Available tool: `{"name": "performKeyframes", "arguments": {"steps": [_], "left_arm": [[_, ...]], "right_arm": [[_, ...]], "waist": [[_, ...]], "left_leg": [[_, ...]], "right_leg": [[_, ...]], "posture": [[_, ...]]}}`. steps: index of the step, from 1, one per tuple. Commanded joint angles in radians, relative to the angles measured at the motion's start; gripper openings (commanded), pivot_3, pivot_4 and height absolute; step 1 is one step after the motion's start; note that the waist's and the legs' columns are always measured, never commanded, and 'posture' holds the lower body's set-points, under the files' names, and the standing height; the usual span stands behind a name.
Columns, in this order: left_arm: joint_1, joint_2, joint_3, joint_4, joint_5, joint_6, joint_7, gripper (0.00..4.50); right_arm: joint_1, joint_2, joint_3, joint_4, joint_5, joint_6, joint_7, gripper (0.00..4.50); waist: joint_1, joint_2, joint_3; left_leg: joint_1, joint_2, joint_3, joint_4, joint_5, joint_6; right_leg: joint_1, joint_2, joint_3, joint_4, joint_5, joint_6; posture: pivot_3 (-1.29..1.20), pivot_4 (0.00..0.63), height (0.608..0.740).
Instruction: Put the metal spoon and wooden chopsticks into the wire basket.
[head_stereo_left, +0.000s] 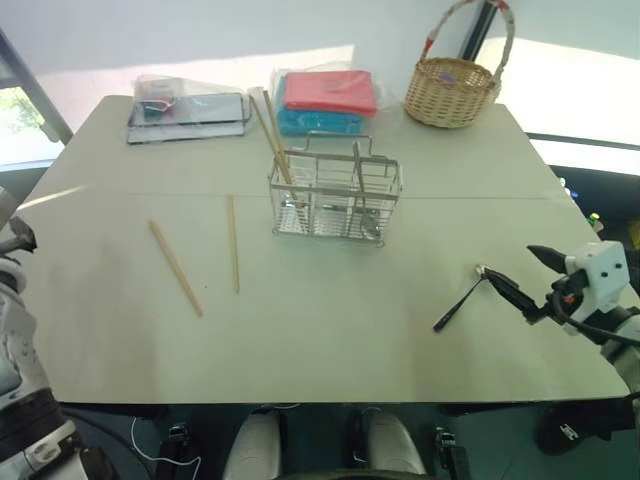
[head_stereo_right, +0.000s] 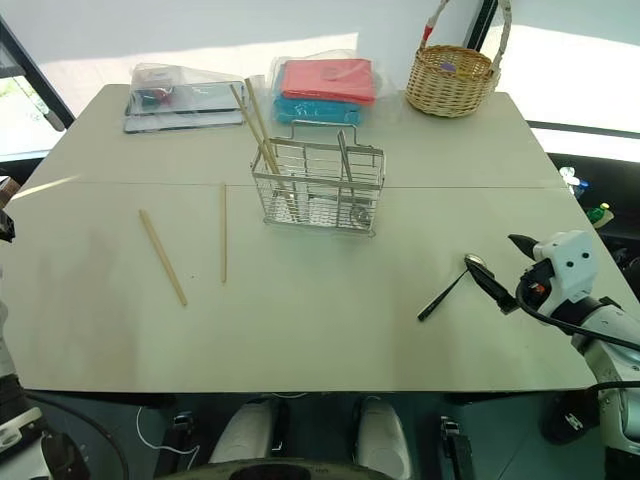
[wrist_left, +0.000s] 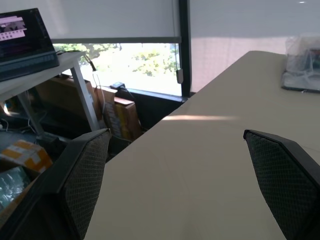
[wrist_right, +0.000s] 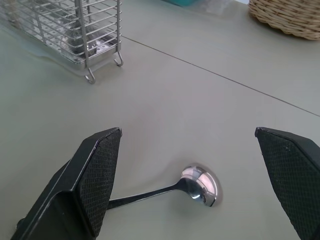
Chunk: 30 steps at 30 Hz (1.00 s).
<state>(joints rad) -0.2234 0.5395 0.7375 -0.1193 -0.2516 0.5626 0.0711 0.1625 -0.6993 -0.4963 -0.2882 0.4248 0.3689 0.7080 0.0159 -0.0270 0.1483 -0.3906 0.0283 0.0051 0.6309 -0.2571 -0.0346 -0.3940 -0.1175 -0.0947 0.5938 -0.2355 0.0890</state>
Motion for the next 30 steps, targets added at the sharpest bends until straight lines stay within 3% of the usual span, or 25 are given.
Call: {"name": "performKeyframes", "arguments": {"steps": [1, 24, 30], "left_arm": [[-0.023, 0.015, -0.005, -0.023, 0.000, -0.020, 0.001, 4.50], [-0.039, 0.027, -0.020, -0.015, -0.003, -0.016, -0.014, 4.50], [-0.067, 0.047, -0.047, -0.027, -0.072, 0.026, -0.099, 4.50]], "right_arm": [[-0.001, -0.014, -0.035, 0.032, 0.001, -0.047, 0.022, 4.43], [0.022, -0.002, -0.031, 0.227, -0.033, -0.271, 0.084, 4.43], [-0.025, -0.071, 0.000, 0.262, -0.068, -0.313, 0.145, 4.43]], "waist": [[0.000, 0.000, 0.000], [-0.001, 0.000, 0.000], [-0.001, 0.000, 0.000]], "left_leg": [[0.000, 0.000, 0.000, 0.000, 0.000, 0.000], [0.001, -0.001, 0.000, 0.000, 0.000, 0.000], [0.001, -0.001, 0.000, 0.001, 0.000, 0.000]], "right_leg": [[0.000, 0.000, 0.000, 0.000, 0.000, 0.000], [0.001, 0.000, 0.000, 0.001, 0.000, 0.001], [0.001, 0.000, 0.000, 0.001, 0.000, 0.001]], "posture": [[0.00, 0.150, 0.703], [0.00, 0.150, 0.703], [0.00, 0.150, 0.703]]}}
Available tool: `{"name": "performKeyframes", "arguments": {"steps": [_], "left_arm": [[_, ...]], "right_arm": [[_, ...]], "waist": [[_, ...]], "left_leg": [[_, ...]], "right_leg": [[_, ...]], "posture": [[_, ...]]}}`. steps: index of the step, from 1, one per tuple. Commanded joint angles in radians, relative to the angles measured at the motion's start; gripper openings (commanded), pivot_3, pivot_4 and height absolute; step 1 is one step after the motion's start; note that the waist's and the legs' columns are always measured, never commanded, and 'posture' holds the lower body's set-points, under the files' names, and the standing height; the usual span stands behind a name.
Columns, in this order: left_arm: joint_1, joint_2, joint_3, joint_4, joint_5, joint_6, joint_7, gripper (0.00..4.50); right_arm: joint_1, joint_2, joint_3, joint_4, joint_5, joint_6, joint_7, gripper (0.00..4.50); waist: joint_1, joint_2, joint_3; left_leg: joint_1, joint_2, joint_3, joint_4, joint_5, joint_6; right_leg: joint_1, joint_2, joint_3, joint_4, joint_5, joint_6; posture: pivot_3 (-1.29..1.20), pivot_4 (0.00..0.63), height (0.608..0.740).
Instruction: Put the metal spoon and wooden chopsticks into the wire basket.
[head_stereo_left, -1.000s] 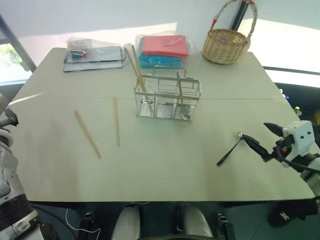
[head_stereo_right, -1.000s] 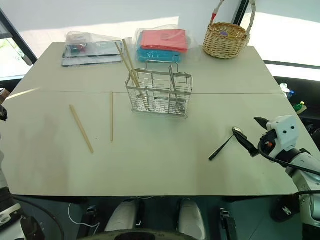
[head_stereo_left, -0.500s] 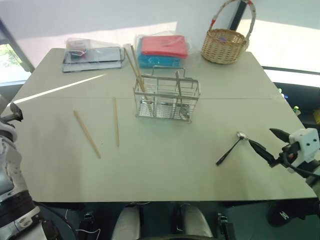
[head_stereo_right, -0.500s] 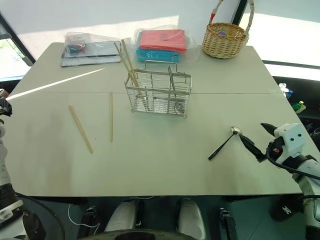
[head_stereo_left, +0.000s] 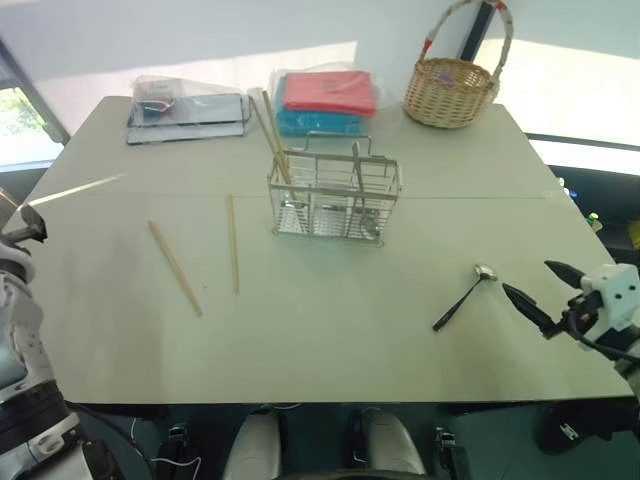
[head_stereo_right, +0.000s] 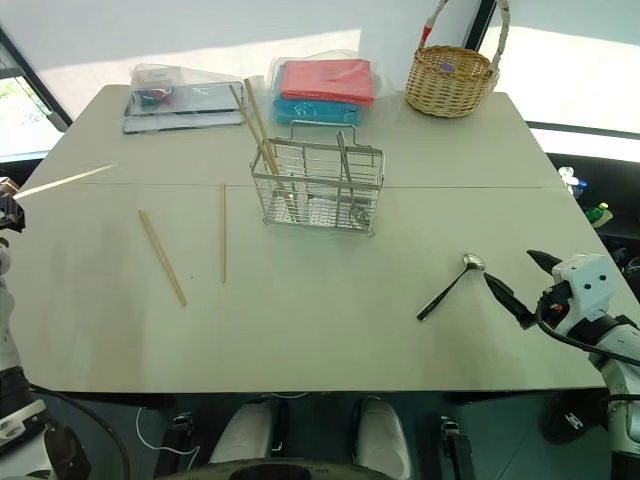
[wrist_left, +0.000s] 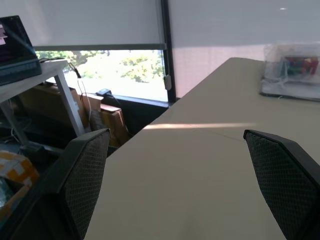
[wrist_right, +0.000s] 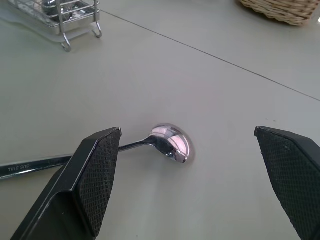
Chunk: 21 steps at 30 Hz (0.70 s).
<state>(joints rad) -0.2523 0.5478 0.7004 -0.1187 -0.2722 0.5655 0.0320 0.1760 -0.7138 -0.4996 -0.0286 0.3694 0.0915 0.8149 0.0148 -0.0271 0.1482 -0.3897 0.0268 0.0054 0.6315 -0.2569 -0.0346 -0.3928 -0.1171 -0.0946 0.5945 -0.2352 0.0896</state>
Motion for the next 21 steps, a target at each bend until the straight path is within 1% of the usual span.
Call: {"name": "performKeyframes", "arguments": {"steps": [1, 3, 5, 7, 8, 10, 12, 14, 16, 18, 21], "left_arm": [[-0.048, 0.051, -0.025, -0.044, -0.100, 0.063, -0.115, 4.50], [-0.059, 0.079, -0.060, -0.082, -0.179, 0.124, -0.215, 4.50], [-0.057, 0.131, -0.114, -0.137, -0.265, 0.184, -0.345, 4.50], [-0.051, 0.200, -0.185, -0.170, -0.310, 0.198, -0.487, 4.50], [-0.050, 0.238, -0.235, -0.195, -0.331, 0.200, -0.569, 4.50], [-0.059, 0.293, -0.319, -0.240, -0.367, 0.200, -0.689, 4.50], [-0.079, 0.324, -0.380, -0.266, -0.394, 0.203, -0.764, 4.50], [-0.144, 0.331, -0.480, -0.278, -0.425, 0.221, -0.850, 4.50], [-0.200, 0.327, -0.560, -0.273, -0.432, 0.233, -0.906, 4.50], [-0.263, 0.310, -0.656, -0.245, -0.408, 0.234, -0.954, 4.50], [-0.353, 0.269, -0.751, -0.181, -0.384, 0.249, -0.988, 4.50]], "right_arm": [[-0.064, -0.089, 0.018, 0.017, -0.024, -0.047, 0.063, 4.43], [-0.122, -0.152, 0.052, 0.049, -0.044, -0.068, 0.116, 4.43], [-0.207, -0.242, 0.116, 0.091, -0.081, -0.122, 0.208, 4.43], [-0.320, -0.318, 0.196, 0.144, -0.117, -0.192, 0.301, 4.43], [-0.402, -0.343, 0.250, 0.173, -0.137, -0.224, 0.352, 4.43], [-0.532, -0.369, 0.343, 0.222, -0.169, -0.286, 0.442, 4.43], [-0.624, -0.375, 0.414, 0.263, -0.193, -0.341, 0.519, 4.43], [-0.743, -0.360, 0.513, 0.321, -0.235, -0.417, 0.624, 4.43], [-0.835, -0.342, 0.588, 0.391, -0.273, -0.494, 0.700, 4.43], [-0.929, -0.328, 0.673, 0.489, -0.336, -0.626, 0.768, 4.43], [-1.063, -0.304, 0.787, 0.652, -0.433, -0.817, 0.800, 4.43]], "waist": [[-0.001, 0.000, 0.000], [-0.001, 0.001, 0.000], [-0.003, 0.001, 0.001], [-0.005, 0.002, 0.002], [-0.008, 0.002, 0.002], [-0.009, 0.005, 0.004], [-0.008, 0.006, 0.005], [-0.004, 0.006, 0.005], [-0.002, 0.006, 0.007], [-0.002, 0.007, 0.007], [-0.004, 0.007, 0.007]], "left_leg": [[0.000, 0.000, 0.000, 0.000, 0.000, 0.000], [0.000, 0.000, 0.000, 0.001, 0.000, 0.000], [0.000, 0.000, 0.001, 0.001, 0.000, 0.000], [0.000, 0.000, 0.001, 0.000, 0.000, 0.000], [0.000, 0.000, 0.001, 0.000, 0.000, 0.000], [0.001, 0.000, 0.002, -0.001, 0.000, 0.000], [0.001, 0.000, 0.002, -0.001, 0.000, 0.000], [0.001, 0.000, 0.002, -0.001, 0.000, 0.000], [0.000, 0.000, 0.002, 0.000, 0.000, 0.000], [0.000, -0.001, 0.002, 0.001, 0.000, 0.000], [0.000, -0.002, 0.002, 0.001, 0.001, 0.000]], "right_leg": [[0.000, 0.000, 0.000, 0.000, 0.000, 0.000], [0.000, 0.000, 0.000, 0.001, 0.000, 0.000], [0.000, 0.000, 0.000, 0.000, 0.000, 0.000], [0.000, 0.000, 0.000, 0.000, 0.000, 0.000], [-0.001, 0.000, 0.000, 0.001, 0.000, 0.000], [-0.001, 0.001, 0.000, 0.000, 0.000, 0.000], [-0.001, 0.001, 0.000, 0.000, 0.000, 0.000], [-0.001, 0.001, 0.000, 0.000, 0.000, 0.000], [-0.001, 0.001, 0.000, -0.001, 0.000, 0.000], [0.000, 0.001, 0.001, -0.001, 0.001, 0.002], [0.000, 0.001, 0.001, -0.001, 0.002, 0.003]], "posture": [[0.00, 0.150, 0.703], [0.00, 0.150, 0.703], [0.00, 0.150, 0.703], [0.00, 0.150, 0.703], [0.00, 0.150, 0.703], [0.00, 0.150, 0.703], [0.00, 0.150, 0.703], [0.00, 0.150, 0.703], [0.00, 0.150, 0.703], [0.00, 0.150, 0.703], [0.00, 0.150, 0.703]]}}
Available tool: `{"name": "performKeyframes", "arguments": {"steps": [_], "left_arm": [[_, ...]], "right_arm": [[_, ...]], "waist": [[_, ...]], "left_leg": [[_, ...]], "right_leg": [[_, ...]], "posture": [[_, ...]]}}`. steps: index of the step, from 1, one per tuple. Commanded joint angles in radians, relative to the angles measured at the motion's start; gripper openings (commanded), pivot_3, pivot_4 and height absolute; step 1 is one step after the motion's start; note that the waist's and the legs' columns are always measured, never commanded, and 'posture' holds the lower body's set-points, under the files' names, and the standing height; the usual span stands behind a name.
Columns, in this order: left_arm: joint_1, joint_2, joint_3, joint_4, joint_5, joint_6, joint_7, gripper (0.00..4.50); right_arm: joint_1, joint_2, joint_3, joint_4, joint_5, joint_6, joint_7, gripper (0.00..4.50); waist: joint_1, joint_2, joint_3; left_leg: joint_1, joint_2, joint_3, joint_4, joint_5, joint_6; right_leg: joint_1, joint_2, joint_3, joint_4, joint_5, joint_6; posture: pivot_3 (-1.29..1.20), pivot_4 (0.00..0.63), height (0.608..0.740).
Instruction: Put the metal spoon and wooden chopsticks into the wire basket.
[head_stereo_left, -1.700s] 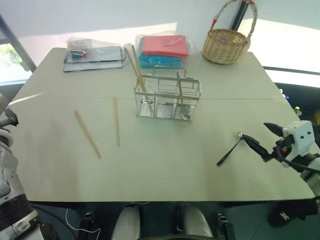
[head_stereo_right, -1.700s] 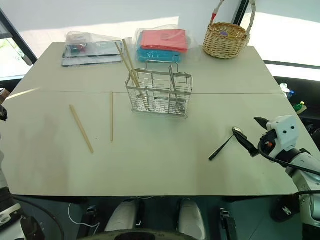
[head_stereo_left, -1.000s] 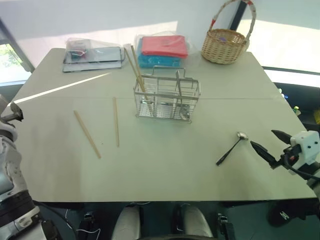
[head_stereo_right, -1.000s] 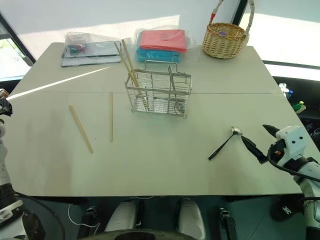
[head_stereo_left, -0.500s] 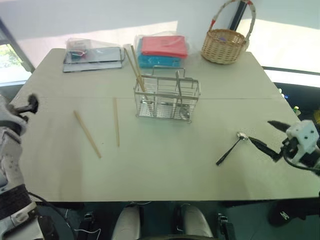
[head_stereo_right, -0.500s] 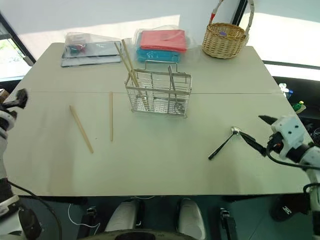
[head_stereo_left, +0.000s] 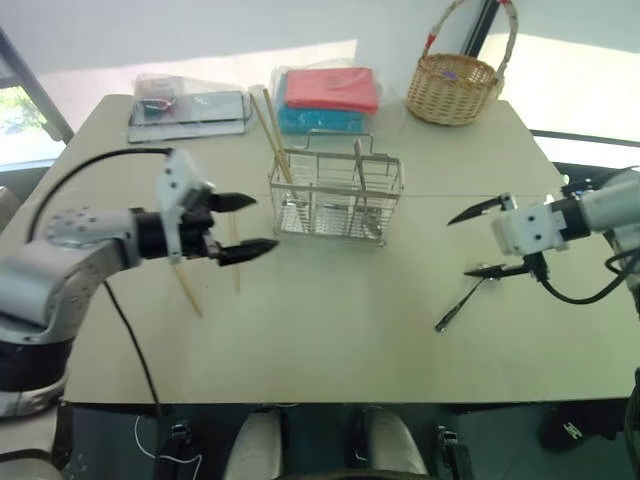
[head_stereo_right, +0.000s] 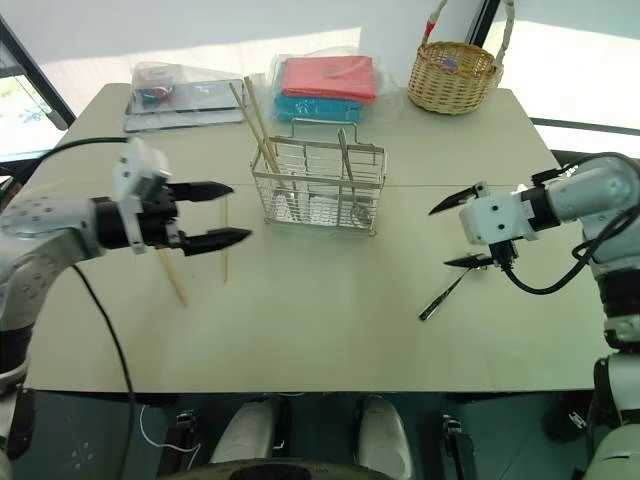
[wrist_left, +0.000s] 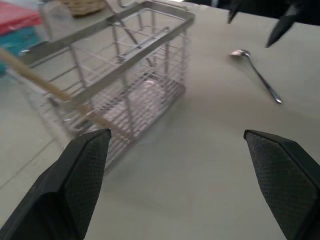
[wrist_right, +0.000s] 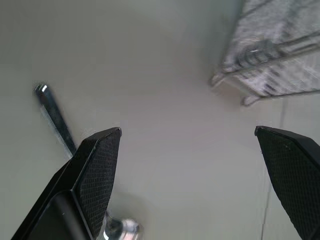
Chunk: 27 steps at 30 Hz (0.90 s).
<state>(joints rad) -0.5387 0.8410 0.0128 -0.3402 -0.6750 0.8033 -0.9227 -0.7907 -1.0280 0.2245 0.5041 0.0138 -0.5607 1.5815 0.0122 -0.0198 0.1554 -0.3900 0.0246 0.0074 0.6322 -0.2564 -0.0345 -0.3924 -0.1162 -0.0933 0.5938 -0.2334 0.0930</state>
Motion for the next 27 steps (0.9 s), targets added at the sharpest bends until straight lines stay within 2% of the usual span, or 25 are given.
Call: {"name": "performKeyframes", "arguments": {"steps": [1, 4, 9, 14, 27], "left_arm": [[-0.094, -0.043, -0.085, 0.062, 0.017, 0.020, -0.045, 4.50], [-0.146, -0.078, -0.147, 0.100, 0.034, 0.022, -0.088, 4.50], [-0.180, -0.098, -0.179, 0.113, 0.036, 0.028, -0.138, 4.50], [-0.190, -0.104, -0.188, 0.162, 0.079, -0.006, -0.162, 4.50], [-0.216, -0.101, -0.161, 0.129, 0.070, 0.020, -0.188, 4.50]], "right_arm": [[-0.139, 0.021, 0.100, 0.178, -0.106, -0.212, 0.033, 4.43], [-0.232, 0.050, 0.185, 0.318, -0.174, -0.329, 0.033, 4.43], [-0.310, 0.085, 0.261, 0.466, -0.294, -0.497, 0.010, 4.43], [-0.323, 0.114, 0.298, 0.543, -0.363, -0.555, -0.040, 4.43], [-0.305, 0.186, 0.348, 0.641, -0.532, -0.570, -0.292, 4.43]], "waist": [[-0.003, 0.000, 0.000], [-0.008, 0.000, 0.000], [-0.017, 0.001, 0.001], [-0.023, 0.001, 0.001], [-0.024, 0.000, 0.001]], "left_leg": [[0.000, 0.000, 0.000, 0.000, 0.000, 0.000], [0.000, 0.000, 0.000, 0.000, 0.000, 0.000], [0.001, 0.000, 0.001, 0.000, 0.003, -0.005], [0.001, 0.000, 0.001, 0.000, 0.003, -0.005], [0.002, 0.000, 0.001, 0.000, 0.006, -0.010]], "right_leg": [[0.000, 0.000, 0.000, 0.000, 0.000, 0.000], [-0.001, 0.001, 0.000, 0.001, 0.000, 0.001], [-0.001, 0.001, 0.001, 0.002, 0.000, 0.001], [0.000, 0.001, 0.002, 0.003, 0.000, 0.001], [0.000, 0.001, 0.003, 0.004, 0.000, 0.001]], "posture": [[0.00, 0.150, 0.703], [0.00, 0.150, 0.703], [0.00, 0.150, 0.703], [0.00, 0.150, 0.703], [0.00, 0.150, 0.703]]}}
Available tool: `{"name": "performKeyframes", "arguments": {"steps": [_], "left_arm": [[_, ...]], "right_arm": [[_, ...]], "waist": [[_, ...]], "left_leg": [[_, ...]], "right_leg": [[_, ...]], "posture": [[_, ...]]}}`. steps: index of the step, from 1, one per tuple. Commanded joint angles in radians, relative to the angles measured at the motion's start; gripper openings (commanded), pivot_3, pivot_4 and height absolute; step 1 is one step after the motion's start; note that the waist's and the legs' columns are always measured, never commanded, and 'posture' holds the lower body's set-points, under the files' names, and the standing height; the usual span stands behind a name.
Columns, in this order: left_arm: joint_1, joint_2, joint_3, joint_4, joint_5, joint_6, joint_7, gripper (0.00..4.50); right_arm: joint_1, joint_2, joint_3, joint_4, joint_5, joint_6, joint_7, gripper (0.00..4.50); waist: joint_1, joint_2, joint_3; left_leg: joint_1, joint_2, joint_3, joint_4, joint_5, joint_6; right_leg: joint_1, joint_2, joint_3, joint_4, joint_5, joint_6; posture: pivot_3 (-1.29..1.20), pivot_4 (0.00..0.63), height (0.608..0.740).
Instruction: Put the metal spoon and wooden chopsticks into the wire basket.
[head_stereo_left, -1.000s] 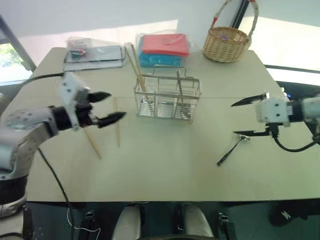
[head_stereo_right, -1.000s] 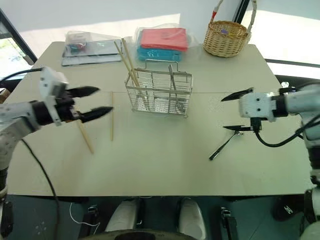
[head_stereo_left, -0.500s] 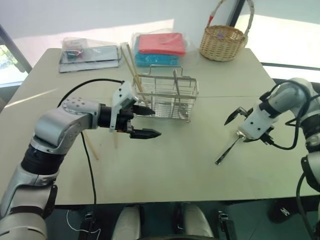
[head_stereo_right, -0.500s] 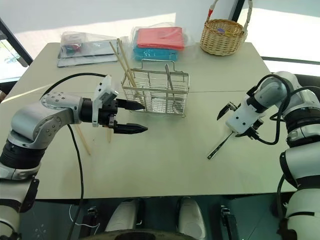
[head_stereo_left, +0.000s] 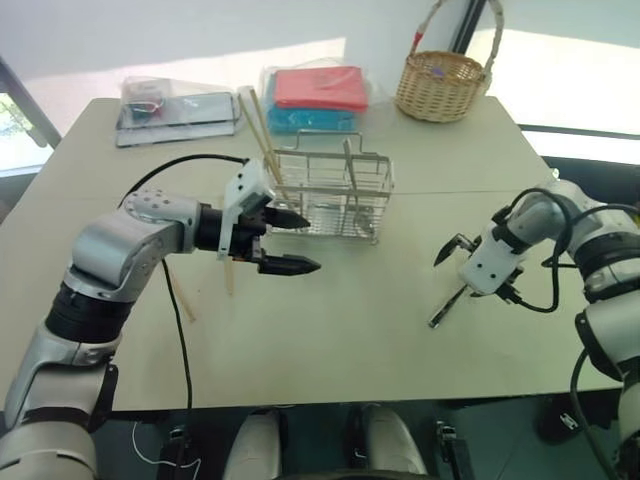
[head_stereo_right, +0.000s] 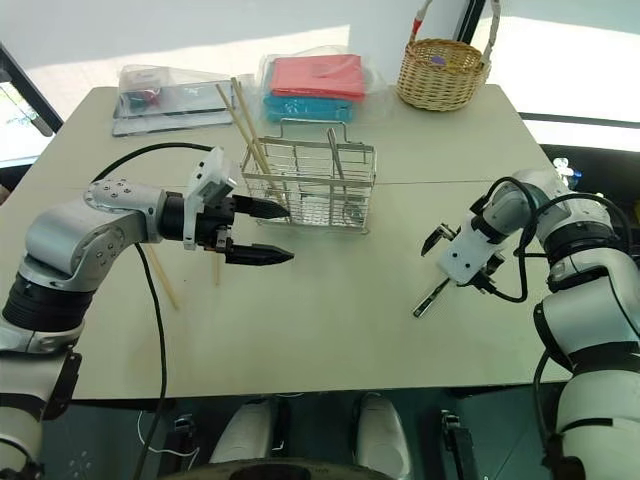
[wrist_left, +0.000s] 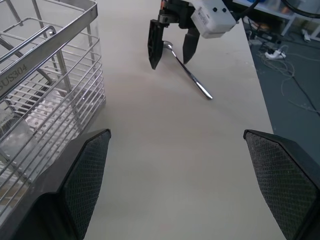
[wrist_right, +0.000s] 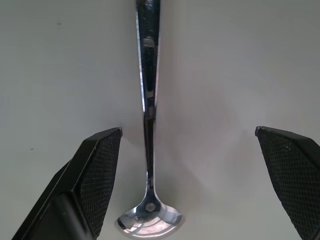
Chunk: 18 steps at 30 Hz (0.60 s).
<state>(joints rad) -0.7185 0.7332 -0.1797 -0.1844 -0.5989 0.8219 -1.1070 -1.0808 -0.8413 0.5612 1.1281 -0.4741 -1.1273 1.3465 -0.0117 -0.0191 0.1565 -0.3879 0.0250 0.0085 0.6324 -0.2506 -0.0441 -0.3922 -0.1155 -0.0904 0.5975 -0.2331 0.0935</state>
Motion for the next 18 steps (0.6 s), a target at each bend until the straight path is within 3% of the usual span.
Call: {"name": "performKeyframes", "arguments": {"steps": [1, 4, 10, 18], "left_arm": [[-0.039, 0.005, 0.034, -0.026, -0.005, 0.001, -0.002, 4.50], [-0.046, 0.001, 0.042, -0.022, -0.008, 0.006, 0.005, 4.50], [-0.058, -0.002, 0.059, -0.013, -0.012, 0.012, 0.016, 4.50], [-0.054, -0.008, 0.071, 0.004, -0.002, 0.001, 0.019, 4.50]], "right_arm": [[-0.016, 0.000, 0.016, 0.022, -0.056, -0.007, -0.070, 4.19], [-0.015, 0.002, 0.024, 0.040, -0.068, -0.013, -0.081, 3.18], [-0.010, -0.008, 0.023, 0.058, -0.072, -0.035, -0.077, 0.09], [-0.015, -0.015, 0.007, 0.047, -0.076, -0.031, -0.137, 0.03]], "waist": [[-0.001, -0.001, -0.001], [-0.002, -0.003, -0.001], [-0.010, -0.004, -0.001], [-0.009, -0.004, -0.001]], "left_leg": [[0.000, 0.000, 0.000, 0.000, 0.000, 0.000], [0.003, 0.000, 0.000, 0.000, 0.000, 0.001], [0.012, 0.001, 0.006, -0.002, -0.003, 0.006], [0.014, 0.003, 0.011, -0.002, -0.003, 0.006]], "right_leg": [[0.001, 0.000, 0.000, 0.000, 0.000, 0.000], [0.003, 0.000, 0.001, 0.000, 0.000, 0.000], [0.006, 0.001, 0.006, 0.002, 0.000, 0.000], [0.005, 0.002, 0.009, 0.002, 0.000, 0.000]], "posture": [[0.00, 0.150, 0.703], [0.00, 0.150, 0.703], [0.00, 0.150, 0.703], [0.00, 0.150, 0.703]]}}
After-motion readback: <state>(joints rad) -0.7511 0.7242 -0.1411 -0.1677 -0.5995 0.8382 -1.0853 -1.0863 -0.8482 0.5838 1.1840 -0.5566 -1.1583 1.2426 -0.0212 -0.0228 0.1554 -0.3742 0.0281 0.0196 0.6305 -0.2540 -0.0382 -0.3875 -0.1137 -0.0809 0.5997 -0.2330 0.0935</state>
